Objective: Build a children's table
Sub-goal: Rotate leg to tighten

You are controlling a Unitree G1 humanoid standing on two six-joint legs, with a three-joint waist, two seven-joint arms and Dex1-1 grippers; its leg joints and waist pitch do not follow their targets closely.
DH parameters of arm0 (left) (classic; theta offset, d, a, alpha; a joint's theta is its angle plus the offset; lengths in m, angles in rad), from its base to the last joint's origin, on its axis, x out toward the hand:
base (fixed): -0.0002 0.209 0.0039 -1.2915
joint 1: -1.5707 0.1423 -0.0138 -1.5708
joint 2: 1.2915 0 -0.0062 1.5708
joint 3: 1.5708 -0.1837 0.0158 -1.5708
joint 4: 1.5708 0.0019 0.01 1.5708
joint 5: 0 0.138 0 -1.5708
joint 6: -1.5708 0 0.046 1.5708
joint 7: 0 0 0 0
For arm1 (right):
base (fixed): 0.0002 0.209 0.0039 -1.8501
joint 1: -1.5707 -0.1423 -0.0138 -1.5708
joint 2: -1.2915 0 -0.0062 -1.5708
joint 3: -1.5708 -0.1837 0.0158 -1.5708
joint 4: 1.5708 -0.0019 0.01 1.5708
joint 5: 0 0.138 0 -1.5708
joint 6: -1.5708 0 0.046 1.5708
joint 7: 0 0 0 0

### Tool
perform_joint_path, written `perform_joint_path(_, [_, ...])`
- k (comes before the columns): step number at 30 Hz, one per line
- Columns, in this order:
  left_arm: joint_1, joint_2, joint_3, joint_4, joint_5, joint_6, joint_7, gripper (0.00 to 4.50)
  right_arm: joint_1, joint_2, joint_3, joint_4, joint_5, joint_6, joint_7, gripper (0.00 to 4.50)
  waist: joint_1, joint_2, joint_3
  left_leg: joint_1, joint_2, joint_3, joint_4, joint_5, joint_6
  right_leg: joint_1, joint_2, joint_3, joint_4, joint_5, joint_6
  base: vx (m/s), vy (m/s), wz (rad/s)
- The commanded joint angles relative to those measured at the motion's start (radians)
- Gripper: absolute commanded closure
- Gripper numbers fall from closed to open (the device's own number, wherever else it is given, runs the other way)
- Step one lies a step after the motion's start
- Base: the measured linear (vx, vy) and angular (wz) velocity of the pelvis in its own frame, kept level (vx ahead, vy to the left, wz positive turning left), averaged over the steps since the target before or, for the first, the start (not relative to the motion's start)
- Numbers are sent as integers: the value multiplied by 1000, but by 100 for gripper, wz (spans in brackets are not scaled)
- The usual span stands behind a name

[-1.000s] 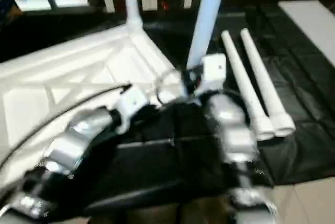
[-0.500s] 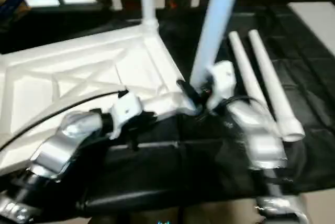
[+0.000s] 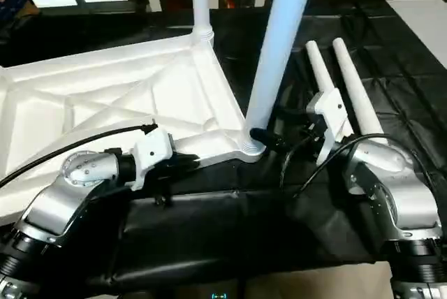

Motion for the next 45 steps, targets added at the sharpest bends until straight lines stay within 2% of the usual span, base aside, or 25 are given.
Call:
perform_joint_path(1, [32,7,-17,0,-20,11,-20,450,-7,17,-1,16,20,-3,15,168,4,-12,-65,14,16,0,-52,-139,123,60,-11,4,-49,-98,-268,0,0,0])
perform_joint_path(2, [32,7,-17,-1,-21,11,-21,450,-12,23,0,27,14,-11,12,168,4,-10,-65,15,16,1,-52,-136,126,59,-11,4,-48,-86,-273,0,0,0])
perform_joint_path(5, [34,10,-17,-3,-24,10,-27,450,-31,37,6,59,0,-26,11,210,4,-12,-66,15,15,2,-50,-126,132,63,-10,3,-46,-58,-290,0,0,0])
perform_joint_path(6, [35,10,-17,-6,-25,10,-33,450,-62,54,9,103,-7,-34,12,212,5,-6,-64,14,15,1,-51,-128,132,62,-12,3,-45,-64,-291,0,0,0])
perform_joint_path(10, [34,11,-21,-11,-28,13,-39,450,-110,75,16,172,-17,-48,21,247,-8,-9,-62,11,15,-1,-53,-159,116,64,-14,1,-48,-113,-291,0,0,0])
perform_joint_path(13, [34,11,-22,-17,-30,17,-37,450,-118,73,27,179,-18,-38,50,255,-11,-8,-62,14,15,-1,-52,-155,118,63,-12,2,-49,-107,-291,0,0,0])
perform_joint_path(14, [36,12,-22,-19,-31,18,-36,450,-117,69,32,175,-15,-32,62,256,-12,-19,-64,13,15,1,-52,-151,122,65,-11,3,-48,-100,-291,0,0,0])
perform_joint_path(15, [36,12,-22,-20,-31,19,-36,450,-116,66,34,172,-14,-29,68,257,-9,-13,-64,14,16,0,-52,-145,126,64,-13,3,-47,-97,-292,0,0,0])
perform_joint_path(20, [41,12,-28,-27,-24,24,-31,450,-101,54,38,155,-33,-28,58,257,-8,-14,-64,14,16,1,-50,-126,139,64,-12,3,-45,-72,-299,0,0,0])
perform_joint_path(21, [37,3,-37,-28,-14,33,-20,450,-107,65,42,174,-87,-55,-12,258,-8,-13,-64,14,16,1,-51,-131,138,64,-13,3,-46,-83,-298,0,0,0])
perform_joint_path(22, [36,0,-39,-28,-12,35,-17,450,-108,69,41,177,-95,-56,-28,259,-8,-13,-64,14,17,1,-51,-131,135,64,-13,3,-46,-87,-297,0,0,0])
perform_joint_path(24, [15,-37,-67,-26,17,70,24,450,-115,125,36,193,-158,-40,-187,259,-12,-11,-61,13,16,2,-52,-143,116,60,-14,4,-50,-125,-287,0,0,0])
perform_joint_path(26, [7,-53,-77,-23,26,84,40,450,-116,149,30,193,-172,-26,-245,261,-15,-13,-60,13,14,0,-55,-168,93,59,-14,3,-56,-190,-266,0,0,0])
perform_joint_path(29, [-34,-150,-123,12,60,140,114,450,-122,287,-9,212,-202,28,-509,262,-20,-9,-58,15,14,-1,-59,-202,62,52,-11,4,-65,-253,-237,0,0,0])
perform_joint_path(31, [-73,-233,-154,61,83,151,170,450,-138,374,-26,267,-255,-2,-692,262,-22,-8,-60,15,11,-1,-62,-222,25,47,-10,4,-68,-292,-209,0,0,0])
perform_joint_path(33, [-106,-302,-172,104,95,147,208,450,-158,448,-44,322,-281,-49,-821,262,-22,-8,-61,19,8,-2,-63,-263,3,42,-10,4,-74,-336,-188,0,0,0])
perform_joint_path(34, [-121,-329,-179,124,97,132,211,450,-173,485,-39,355,-289,-95,-846,262,-21,-4,-61,17,7,-4,-66,-282,-4,42,-9,5,-75,-346,-173,0,0,0])
perform_joint_path(36, [-128,-337,-182,131,99,123,207,450,-181,498,-28,367,-295,-116,-850,262,-22,-7,-61,13,5,-7,-68,-308,-6,43,-9,3,-76,-350,-155,0,0,0])
perform_joint_path(38, [-119,-296,-173,121,103,94,180,450,-178,473,2,342,-288,-130,-756,262,-21,-12,-62,12,5,-8,-68,-320,6,46,-6,2,-75,-327,-143,0,0,0])
perform_joint_path(39, [-111,-273,-164,112,101,77,163,450,-171,453,9,318,-286,-134,-709,262,-22,-10,-63,8,5,-8,-67,-302,15,48,-7,2,-72,-293,-145,0,0,0])
perform_joint_path(41, [-81,-197,-134,89,90,22,98,450,-142,373,20,230,-266,-152,-556,262,-20,-13,-64,5,6,-9,-66,-282,34,55,-7,1,-68,-254,-151,0,0,0])
perform_joint_path(43, [-61,-143,-113,78,85,-5,62,450,-117,309,11,165,-219,-141,-441,262,-15,-14,-65,9,9,-3,-60,-239,75,56,-9,5,-64,-179,-184,0,0,0])
perform_joint_path(45, [-41,-106,-84,61,68,-15,34,450,-94,229,11,111,-190,-127,-338,207,-11,-11,-68,9,10,-3,-58,-184,96,60,-7,3,-56,-109,-218,0,0,0])
